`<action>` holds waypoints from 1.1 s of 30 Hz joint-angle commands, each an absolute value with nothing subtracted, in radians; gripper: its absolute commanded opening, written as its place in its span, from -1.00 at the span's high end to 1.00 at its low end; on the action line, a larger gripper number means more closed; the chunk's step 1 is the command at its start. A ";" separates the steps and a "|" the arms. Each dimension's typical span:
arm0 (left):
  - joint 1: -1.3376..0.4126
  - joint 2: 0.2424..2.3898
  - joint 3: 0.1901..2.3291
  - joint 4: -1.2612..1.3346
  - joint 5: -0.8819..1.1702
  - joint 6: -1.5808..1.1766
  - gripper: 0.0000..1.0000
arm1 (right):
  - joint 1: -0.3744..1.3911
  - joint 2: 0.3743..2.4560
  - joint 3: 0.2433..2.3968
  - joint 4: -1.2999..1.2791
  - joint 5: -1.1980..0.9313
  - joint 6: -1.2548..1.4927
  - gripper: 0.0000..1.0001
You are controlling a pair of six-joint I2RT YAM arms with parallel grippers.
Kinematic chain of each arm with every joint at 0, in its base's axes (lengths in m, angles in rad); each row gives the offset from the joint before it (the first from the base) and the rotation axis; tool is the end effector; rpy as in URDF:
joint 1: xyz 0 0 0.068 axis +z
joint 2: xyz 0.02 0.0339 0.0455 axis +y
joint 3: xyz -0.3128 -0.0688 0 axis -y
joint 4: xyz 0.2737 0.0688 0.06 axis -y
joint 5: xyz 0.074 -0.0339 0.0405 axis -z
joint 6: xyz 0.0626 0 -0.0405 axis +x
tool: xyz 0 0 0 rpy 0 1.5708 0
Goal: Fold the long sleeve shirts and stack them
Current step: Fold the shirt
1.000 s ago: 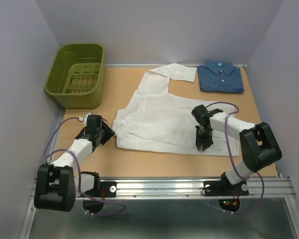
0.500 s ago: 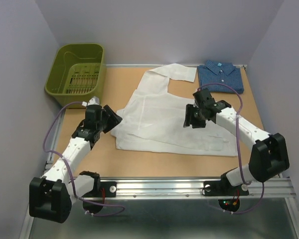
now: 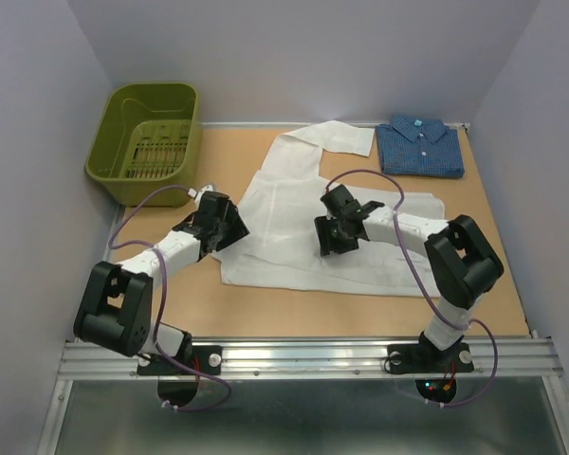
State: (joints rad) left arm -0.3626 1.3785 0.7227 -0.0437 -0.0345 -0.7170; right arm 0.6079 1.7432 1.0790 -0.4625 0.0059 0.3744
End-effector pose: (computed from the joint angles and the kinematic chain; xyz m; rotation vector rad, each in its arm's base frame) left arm 0.2983 -0.1109 0.2133 -0.4283 2.2860 -0.5220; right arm 0.3161 0.2195 0.1768 -0.3166 2.7149 0.2839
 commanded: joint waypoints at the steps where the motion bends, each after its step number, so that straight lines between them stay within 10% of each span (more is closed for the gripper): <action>1: -0.354 1.419 0.712 -0.034 -0.098 -0.767 -0.23 | 0.661 1.793 1.115 -0.397 0.100 0.342 -0.20; 20: -0.198 0.868 0.431 -0.281 -0.009 -0.865 -0.15 | 0.815 1.588 0.943 -0.552 0.098 0.318 -0.22; 33: -0.239 1.170 0.819 -0.129 0.063 -0.448 -0.80 | 0.568 1.517 1.153 -0.623 0.414 0.322 -0.62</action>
State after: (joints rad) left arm -0.2165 1.0908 0.7082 -0.1970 0.0418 -0.5991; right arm 0.7074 1.5486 1.0885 -0.5983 0.3119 0.2943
